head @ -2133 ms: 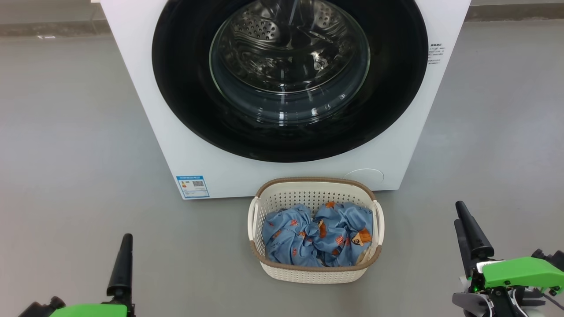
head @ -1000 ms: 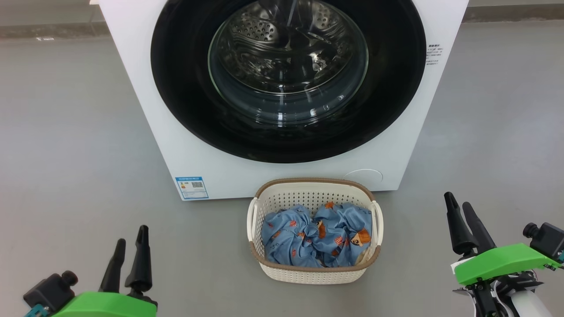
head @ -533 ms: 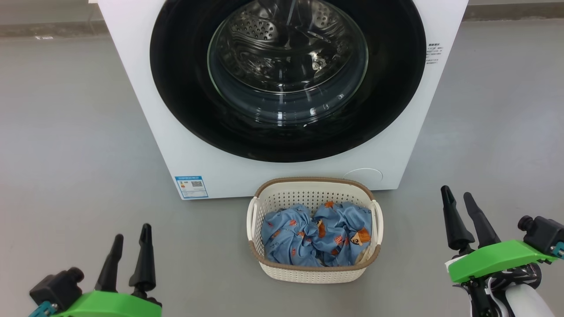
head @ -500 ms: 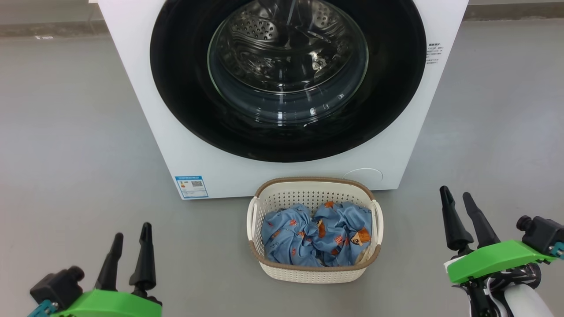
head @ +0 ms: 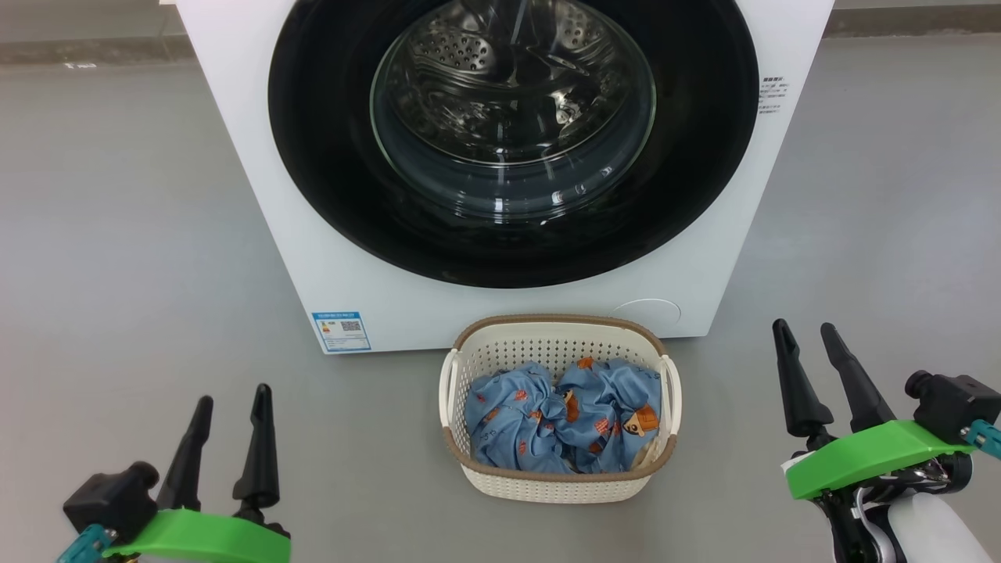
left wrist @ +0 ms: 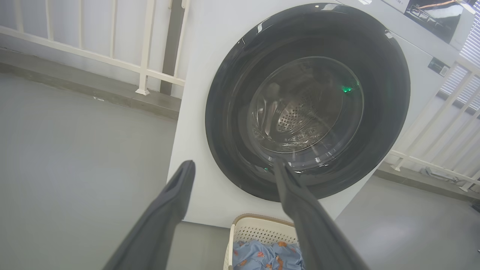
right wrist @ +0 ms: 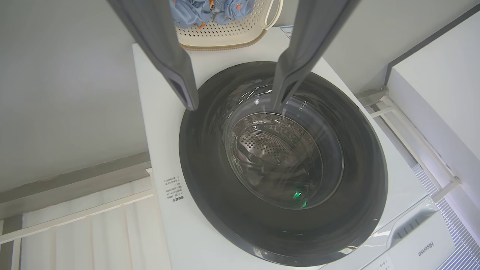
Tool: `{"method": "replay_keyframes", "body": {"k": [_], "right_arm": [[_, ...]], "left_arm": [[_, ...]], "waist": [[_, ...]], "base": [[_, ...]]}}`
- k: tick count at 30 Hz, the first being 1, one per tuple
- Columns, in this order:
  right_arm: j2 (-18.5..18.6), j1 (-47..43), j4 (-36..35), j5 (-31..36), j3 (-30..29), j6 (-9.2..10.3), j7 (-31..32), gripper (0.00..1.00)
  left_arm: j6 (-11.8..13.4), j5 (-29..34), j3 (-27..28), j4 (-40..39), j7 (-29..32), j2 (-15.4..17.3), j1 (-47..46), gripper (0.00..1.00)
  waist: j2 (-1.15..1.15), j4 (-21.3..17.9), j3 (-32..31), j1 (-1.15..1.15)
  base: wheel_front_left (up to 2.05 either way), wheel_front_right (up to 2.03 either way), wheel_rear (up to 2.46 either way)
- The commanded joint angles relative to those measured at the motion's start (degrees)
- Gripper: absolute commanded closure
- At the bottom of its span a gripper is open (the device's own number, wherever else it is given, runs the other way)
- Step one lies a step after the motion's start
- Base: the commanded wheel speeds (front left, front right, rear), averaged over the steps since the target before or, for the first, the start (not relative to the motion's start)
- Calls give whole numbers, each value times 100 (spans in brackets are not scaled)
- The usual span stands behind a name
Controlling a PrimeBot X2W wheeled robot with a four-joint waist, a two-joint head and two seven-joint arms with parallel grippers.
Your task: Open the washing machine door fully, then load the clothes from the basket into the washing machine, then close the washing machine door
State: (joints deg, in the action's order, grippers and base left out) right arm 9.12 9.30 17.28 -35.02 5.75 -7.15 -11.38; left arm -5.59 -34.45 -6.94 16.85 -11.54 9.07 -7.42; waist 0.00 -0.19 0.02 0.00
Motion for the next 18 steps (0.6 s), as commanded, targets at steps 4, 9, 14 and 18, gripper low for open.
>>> {"method": "replay_keyframes", "body": {"k": [4,9,14,18], "right_arm": [[105,325,-134,396,213,-31,-169,0],[133,371,-131,685,272,-32,-254,0],[165,412,-128,959,333,-34,-339,0],[167,410,-125,1035,340,-34,-362,0]], "left_arm": [[-47,410,145,-103,-150,143,-347,0],[-61,706,146,-103,-236,150,-371,0],[-76,989,147,-94,-322,165,-393,0],[-91,1076,154,-86,-346,158,-406,0]], "waist": [[0,-2,-7,0],[0,-7,-11,0],[0,-10,-17,0],[0,-4,-20,0]], "base": [[0,0,0],[0,0,0],[0,0,0],[0,0,0]]}}
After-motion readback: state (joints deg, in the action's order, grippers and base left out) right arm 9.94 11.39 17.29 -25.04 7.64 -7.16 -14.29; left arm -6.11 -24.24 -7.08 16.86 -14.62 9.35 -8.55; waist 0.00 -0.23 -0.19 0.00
